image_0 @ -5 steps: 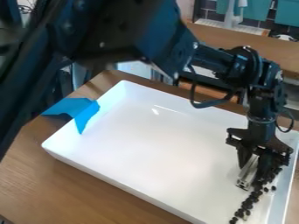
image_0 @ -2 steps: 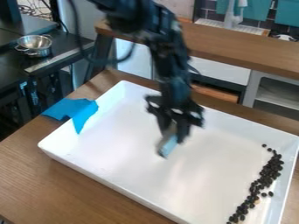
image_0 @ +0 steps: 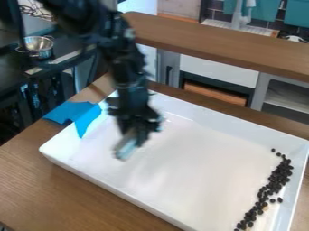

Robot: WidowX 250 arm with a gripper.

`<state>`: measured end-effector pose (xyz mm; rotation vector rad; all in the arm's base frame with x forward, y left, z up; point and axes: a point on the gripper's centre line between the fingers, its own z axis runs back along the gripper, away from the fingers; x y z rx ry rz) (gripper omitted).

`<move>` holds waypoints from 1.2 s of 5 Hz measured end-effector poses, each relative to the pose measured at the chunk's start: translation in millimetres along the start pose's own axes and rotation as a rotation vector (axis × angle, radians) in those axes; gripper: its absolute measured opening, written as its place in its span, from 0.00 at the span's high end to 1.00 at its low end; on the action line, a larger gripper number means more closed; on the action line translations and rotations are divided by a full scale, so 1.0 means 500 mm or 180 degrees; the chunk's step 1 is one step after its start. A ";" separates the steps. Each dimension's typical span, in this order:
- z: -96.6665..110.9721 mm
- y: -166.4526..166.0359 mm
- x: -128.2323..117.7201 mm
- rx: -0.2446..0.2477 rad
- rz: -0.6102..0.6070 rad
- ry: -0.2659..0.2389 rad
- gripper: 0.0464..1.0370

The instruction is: Sweep into pile

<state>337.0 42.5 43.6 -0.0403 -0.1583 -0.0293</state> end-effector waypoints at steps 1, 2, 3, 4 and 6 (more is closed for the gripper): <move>-0.024 0.101 -0.023 0.0006 -0.0101 0.0078 0.66; -0.033 0.168 -0.017 0.0065 -0.0002 0.0060 0.66; -0.043 0.183 -0.002 0.0081 0.0077 0.0049 0.66; -0.060 0.187 0.005 0.0186 0.0041 0.0061 0.61; -0.052 0.177 -0.008 0.0235 0.0033 0.0223 0.04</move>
